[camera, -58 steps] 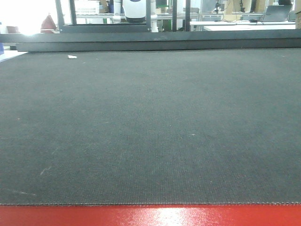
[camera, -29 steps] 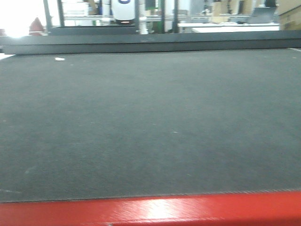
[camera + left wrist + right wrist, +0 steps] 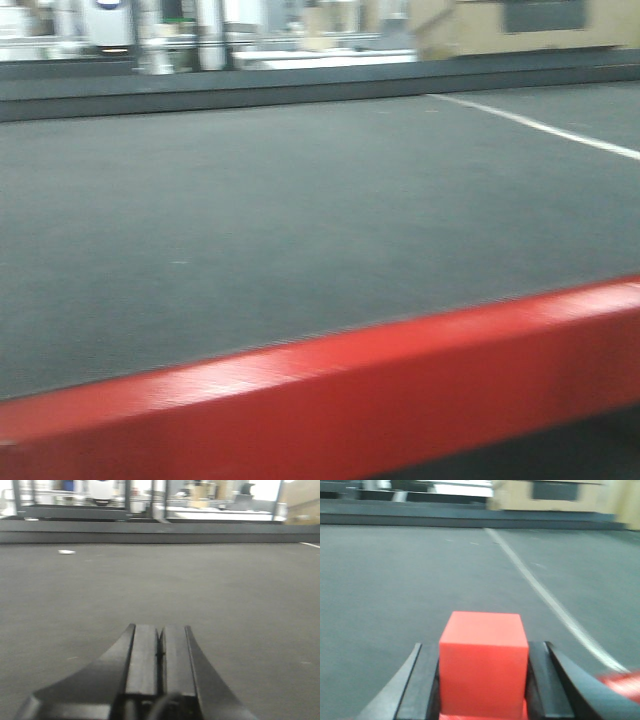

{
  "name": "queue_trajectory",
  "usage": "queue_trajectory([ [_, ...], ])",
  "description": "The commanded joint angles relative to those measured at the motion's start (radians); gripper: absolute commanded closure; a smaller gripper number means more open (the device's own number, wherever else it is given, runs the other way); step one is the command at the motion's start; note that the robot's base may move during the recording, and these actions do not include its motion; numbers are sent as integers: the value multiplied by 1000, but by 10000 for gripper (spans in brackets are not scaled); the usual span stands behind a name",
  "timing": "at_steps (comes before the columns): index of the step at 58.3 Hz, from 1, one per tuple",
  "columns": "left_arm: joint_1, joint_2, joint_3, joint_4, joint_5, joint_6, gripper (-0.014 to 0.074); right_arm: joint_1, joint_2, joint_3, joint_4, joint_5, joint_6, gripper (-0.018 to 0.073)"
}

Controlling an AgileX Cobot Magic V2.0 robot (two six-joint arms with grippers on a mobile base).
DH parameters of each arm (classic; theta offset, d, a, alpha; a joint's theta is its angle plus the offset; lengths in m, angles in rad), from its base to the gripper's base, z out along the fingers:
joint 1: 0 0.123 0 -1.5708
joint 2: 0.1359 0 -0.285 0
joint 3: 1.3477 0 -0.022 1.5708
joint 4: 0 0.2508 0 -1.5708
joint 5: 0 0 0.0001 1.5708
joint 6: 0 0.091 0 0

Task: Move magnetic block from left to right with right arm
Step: 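Drive the base away from the table holding the cube in the right gripper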

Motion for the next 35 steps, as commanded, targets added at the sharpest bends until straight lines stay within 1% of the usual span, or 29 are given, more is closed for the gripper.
queue_trajectory([
  [1, -2, -9, 10, -6, -82, -1, 713, -6, 5, -29, -9, -88, -8, 167],
  [35, -2, -9, 10, -6, -82, -1, 713, -6, 5, -29, -9, -88, -8, 167],
])
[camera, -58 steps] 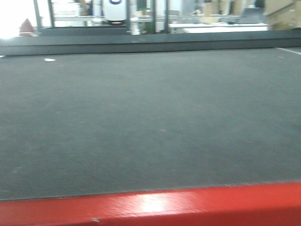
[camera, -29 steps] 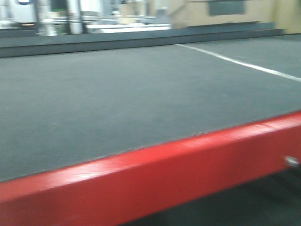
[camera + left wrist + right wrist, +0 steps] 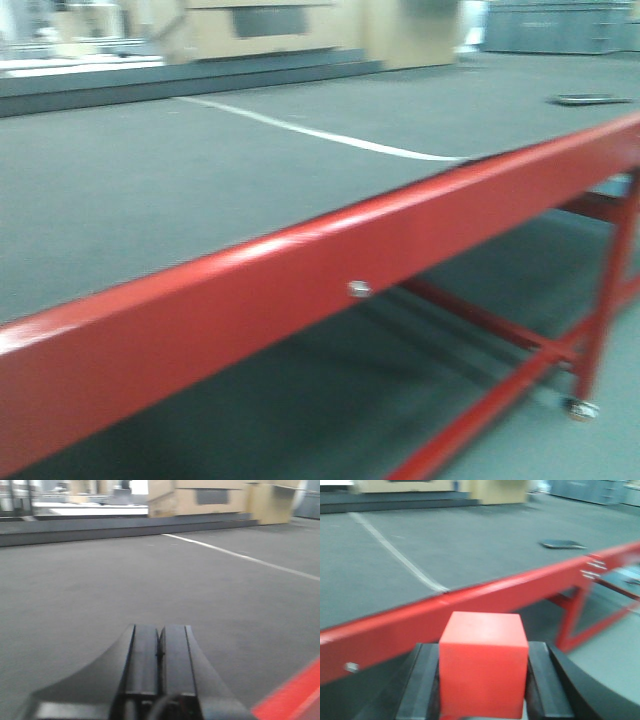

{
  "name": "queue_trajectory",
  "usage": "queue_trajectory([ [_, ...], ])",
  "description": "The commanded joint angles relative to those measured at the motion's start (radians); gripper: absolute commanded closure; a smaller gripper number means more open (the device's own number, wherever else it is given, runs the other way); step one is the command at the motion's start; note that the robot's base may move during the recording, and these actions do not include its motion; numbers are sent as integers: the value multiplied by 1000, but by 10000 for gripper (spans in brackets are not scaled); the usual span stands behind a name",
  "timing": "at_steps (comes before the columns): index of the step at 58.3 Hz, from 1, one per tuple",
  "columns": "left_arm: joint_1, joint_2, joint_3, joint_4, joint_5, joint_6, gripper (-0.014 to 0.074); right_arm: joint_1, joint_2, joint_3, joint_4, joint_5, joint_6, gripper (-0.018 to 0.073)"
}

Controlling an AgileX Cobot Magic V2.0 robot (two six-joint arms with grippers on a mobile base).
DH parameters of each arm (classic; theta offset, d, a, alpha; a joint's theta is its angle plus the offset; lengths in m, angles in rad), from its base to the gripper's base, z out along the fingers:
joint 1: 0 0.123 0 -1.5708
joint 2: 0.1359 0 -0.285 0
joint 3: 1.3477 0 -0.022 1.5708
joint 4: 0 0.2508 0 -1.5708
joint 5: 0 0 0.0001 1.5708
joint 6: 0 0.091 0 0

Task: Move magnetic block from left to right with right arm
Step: 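Drive the base away from the table holding the cube in the right gripper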

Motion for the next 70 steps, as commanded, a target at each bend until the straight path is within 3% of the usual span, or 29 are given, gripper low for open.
queue_trajectory([
  [1, -2, -9, 10, -6, -82, -1, 713, -6, 5, -29, -9, -88, -8, 167],
  [70, -2, -9, 10, -6, -82, -1, 713, -6, 5, -29, -9, -88, -8, 167],
])
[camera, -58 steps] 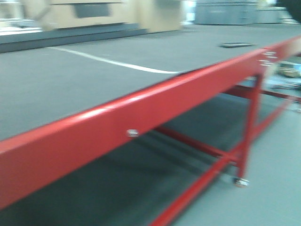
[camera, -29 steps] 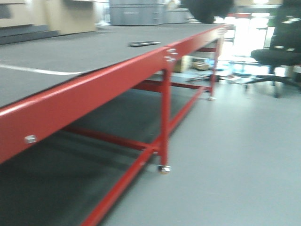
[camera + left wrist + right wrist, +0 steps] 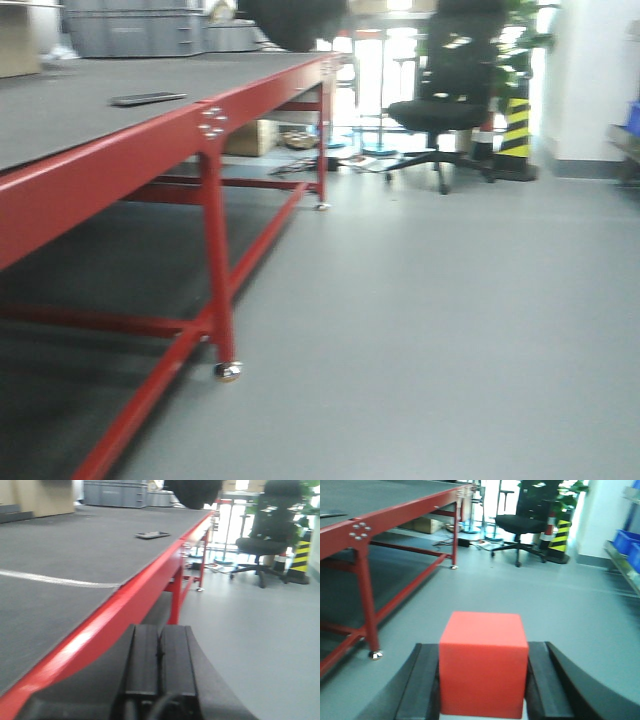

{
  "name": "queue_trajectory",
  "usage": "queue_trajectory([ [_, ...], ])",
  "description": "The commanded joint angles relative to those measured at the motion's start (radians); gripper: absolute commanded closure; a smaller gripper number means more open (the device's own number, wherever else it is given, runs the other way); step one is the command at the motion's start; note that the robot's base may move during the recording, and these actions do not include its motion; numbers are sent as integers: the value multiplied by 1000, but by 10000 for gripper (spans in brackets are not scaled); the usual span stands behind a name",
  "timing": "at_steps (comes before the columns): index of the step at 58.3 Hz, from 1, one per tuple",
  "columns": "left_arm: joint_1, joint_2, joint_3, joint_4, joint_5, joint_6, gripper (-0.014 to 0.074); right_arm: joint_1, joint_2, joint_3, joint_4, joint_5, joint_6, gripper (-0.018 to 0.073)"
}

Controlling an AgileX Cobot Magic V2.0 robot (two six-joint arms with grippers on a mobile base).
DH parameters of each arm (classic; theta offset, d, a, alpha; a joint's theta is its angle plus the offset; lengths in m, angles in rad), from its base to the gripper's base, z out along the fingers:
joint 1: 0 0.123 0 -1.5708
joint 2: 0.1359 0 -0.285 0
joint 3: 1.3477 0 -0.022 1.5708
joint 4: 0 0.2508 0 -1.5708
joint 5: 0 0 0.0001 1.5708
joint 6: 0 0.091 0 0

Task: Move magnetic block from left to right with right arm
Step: 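Drive the base away from the table holding the cube in the right gripper, then drive the base toward the black office chair and cone, cube held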

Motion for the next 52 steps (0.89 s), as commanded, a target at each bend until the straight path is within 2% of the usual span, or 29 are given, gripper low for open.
queue_trajectory([
  [1, -2, -9, 10, -6, -82, -1, 713, -6, 5, -29, -9, -88, -8, 167],
  [52, -2, -9, 10, -6, -82, -1, 713, -6, 5, -29, -9, -87, -8, 167],
])
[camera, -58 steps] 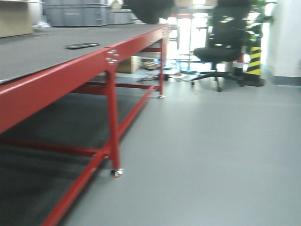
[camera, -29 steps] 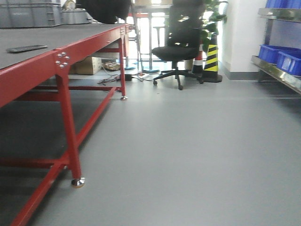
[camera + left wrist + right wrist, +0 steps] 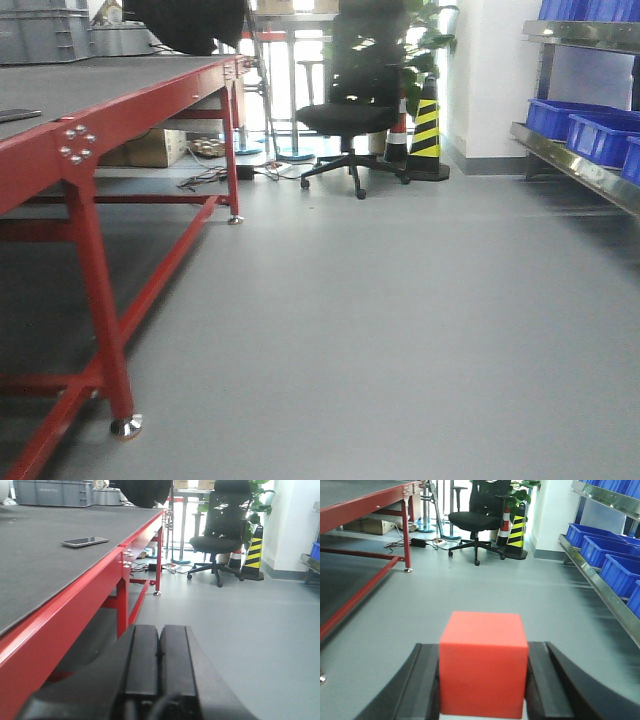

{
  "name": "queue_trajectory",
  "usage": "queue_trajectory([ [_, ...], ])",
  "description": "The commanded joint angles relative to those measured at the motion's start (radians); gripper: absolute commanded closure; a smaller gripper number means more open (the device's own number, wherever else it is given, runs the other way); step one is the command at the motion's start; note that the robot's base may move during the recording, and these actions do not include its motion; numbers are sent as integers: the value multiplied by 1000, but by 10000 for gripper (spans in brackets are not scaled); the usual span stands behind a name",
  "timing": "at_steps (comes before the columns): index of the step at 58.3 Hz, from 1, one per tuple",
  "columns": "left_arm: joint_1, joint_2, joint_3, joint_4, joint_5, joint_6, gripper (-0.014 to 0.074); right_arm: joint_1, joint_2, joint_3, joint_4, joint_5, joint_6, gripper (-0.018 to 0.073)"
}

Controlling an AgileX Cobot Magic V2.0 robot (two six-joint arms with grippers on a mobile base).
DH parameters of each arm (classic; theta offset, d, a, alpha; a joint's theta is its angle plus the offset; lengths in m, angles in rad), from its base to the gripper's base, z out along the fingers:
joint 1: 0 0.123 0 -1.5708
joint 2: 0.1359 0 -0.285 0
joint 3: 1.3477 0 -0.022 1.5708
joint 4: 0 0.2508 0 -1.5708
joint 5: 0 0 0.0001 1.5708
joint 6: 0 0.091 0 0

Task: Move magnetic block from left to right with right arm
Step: 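Drive the base toward the black office chair and cone, cube held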

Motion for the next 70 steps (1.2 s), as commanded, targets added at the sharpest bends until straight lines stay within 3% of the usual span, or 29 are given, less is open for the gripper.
queue_trajectory([
  [1, -2, -9, 10, -6, -82, -1, 713, -6, 7, -29, -8, -87, -8, 167],
  [70, -2, -9, 10, -6, -82, -1, 713, -6, 7, -29, -8, -87, -8, 167],
])
